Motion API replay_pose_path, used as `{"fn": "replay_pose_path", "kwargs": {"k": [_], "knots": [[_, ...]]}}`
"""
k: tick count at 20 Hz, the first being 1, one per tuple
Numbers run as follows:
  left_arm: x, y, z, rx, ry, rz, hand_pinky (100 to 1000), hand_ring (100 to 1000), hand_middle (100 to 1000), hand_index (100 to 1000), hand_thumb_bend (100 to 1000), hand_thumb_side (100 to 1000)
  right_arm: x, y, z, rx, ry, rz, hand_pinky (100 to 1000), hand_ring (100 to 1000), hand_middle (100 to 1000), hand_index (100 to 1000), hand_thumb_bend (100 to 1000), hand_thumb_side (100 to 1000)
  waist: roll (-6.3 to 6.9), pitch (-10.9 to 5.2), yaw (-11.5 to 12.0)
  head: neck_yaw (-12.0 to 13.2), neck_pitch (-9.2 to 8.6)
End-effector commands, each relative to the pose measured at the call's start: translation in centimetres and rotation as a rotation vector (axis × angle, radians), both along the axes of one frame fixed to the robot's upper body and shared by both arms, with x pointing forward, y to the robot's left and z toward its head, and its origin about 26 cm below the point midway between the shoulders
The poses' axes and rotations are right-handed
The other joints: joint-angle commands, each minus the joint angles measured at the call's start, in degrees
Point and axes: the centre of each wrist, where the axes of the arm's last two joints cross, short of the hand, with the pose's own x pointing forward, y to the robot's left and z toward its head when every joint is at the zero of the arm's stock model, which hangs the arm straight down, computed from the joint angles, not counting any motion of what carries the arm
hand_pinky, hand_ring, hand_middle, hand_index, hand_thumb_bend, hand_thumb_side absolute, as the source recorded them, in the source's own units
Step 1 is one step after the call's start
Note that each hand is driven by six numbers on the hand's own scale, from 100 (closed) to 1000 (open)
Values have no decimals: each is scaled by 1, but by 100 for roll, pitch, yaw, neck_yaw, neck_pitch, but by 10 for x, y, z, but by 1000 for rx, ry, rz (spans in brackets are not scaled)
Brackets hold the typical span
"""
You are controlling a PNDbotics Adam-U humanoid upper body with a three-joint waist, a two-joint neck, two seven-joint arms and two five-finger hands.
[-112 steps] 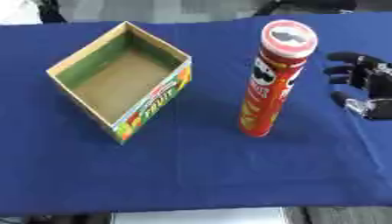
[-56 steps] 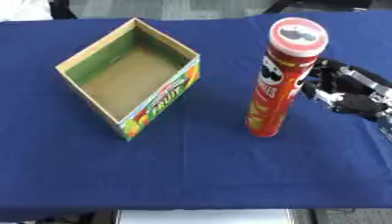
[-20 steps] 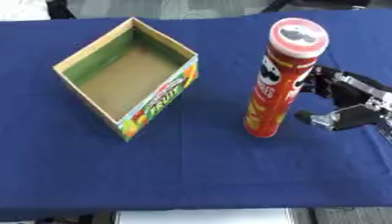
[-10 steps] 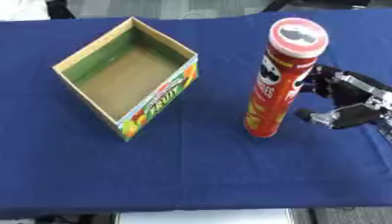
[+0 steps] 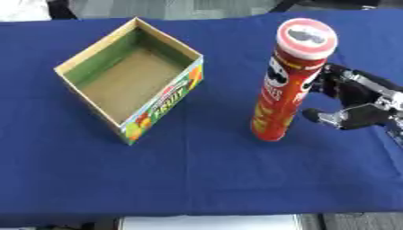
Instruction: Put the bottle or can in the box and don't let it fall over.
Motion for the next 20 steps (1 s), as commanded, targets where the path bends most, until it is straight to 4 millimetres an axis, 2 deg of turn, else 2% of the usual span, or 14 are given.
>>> {"fn": "replay_pose_path", "kwargs": {"k": [1, 20], "knots": [[-1, 5, 14, 18, -29, 4, 754, 923, 893, 915, 595, 979, 1, 2, 12, -2, -31, 11, 946, 992, 1000, 985, 371, 100, -1, -47, 14, -13, 31], [1, 2, 15, 14, -33, -6, 754, 925, 895, 915, 589, 982, 6, 10, 16, 48, -45, 36, 947, 994, 1000, 985, 354, 100, -9, 1, 65, -31, 31]]}}
